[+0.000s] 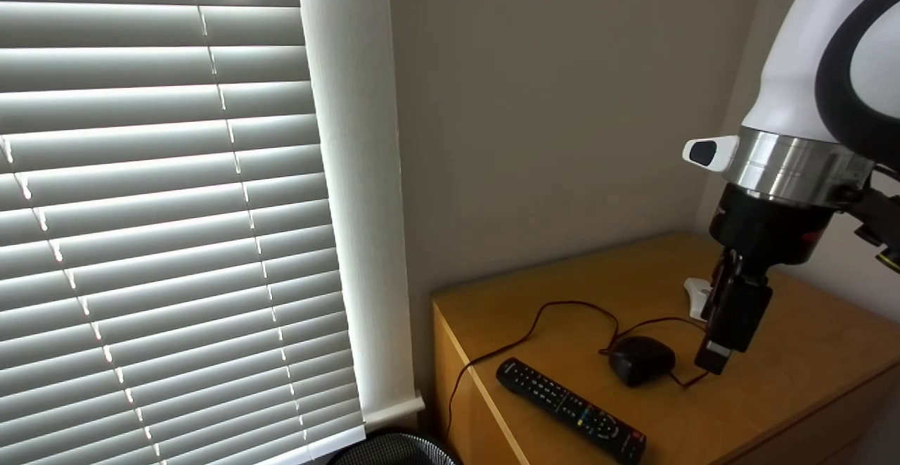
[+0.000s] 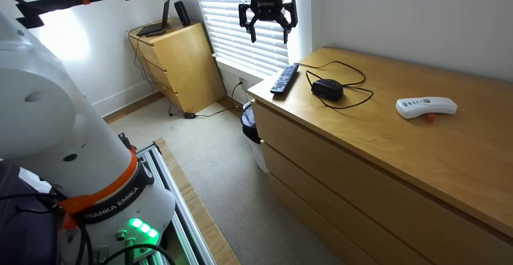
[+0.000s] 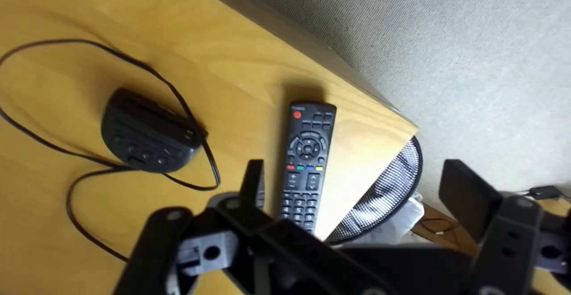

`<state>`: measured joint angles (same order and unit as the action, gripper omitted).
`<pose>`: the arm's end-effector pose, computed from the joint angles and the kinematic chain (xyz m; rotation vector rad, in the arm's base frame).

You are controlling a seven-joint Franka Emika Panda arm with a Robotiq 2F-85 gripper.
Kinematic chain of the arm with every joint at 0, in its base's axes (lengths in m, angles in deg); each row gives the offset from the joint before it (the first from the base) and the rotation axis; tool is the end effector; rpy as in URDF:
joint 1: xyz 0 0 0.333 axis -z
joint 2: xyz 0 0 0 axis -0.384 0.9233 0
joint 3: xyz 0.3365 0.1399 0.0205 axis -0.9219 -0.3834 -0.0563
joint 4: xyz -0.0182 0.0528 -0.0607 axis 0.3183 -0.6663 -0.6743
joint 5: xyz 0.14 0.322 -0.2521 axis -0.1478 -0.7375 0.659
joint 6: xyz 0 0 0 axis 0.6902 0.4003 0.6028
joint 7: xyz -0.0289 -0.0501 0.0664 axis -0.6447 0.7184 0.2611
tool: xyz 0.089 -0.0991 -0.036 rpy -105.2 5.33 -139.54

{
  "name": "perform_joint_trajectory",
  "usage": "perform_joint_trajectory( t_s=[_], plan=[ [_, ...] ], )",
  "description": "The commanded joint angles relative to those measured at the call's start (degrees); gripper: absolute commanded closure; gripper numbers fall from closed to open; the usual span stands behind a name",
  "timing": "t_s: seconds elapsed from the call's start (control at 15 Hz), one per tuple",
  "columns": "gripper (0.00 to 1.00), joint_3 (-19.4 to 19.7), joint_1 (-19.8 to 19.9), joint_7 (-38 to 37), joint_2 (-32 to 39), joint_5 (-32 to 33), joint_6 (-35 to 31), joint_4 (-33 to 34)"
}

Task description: Press a button on the black remote

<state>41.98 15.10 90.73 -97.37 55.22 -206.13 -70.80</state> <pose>0.4911 0.0751 0.3806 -2.8956 -0.9647 -0.1287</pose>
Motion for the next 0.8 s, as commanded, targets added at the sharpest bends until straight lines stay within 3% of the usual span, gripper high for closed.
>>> perform_joint_trajectory(
  t_s=[0.0,0.13,0.2,0.27,0.73],
  plan=[
    [0.00,0.17,-2.54,11.56,0.00,-4.99,-4.99,-1.46],
    [0.00,0.14,-3.80,18.48,0.51,-8.41,-8.09,-1.59],
    [0.00,-0.37,-3.64,18.99,0.95,-7.81,-11.22,-1.88],
    [0.00,-0.65,-2.61,14.98,0.75,-6.01,-7.12,-0.31],
    [0.00,-0.88,-2.92,17.49,1.48,-6.39,-9.77,-0.42]
  ],
)
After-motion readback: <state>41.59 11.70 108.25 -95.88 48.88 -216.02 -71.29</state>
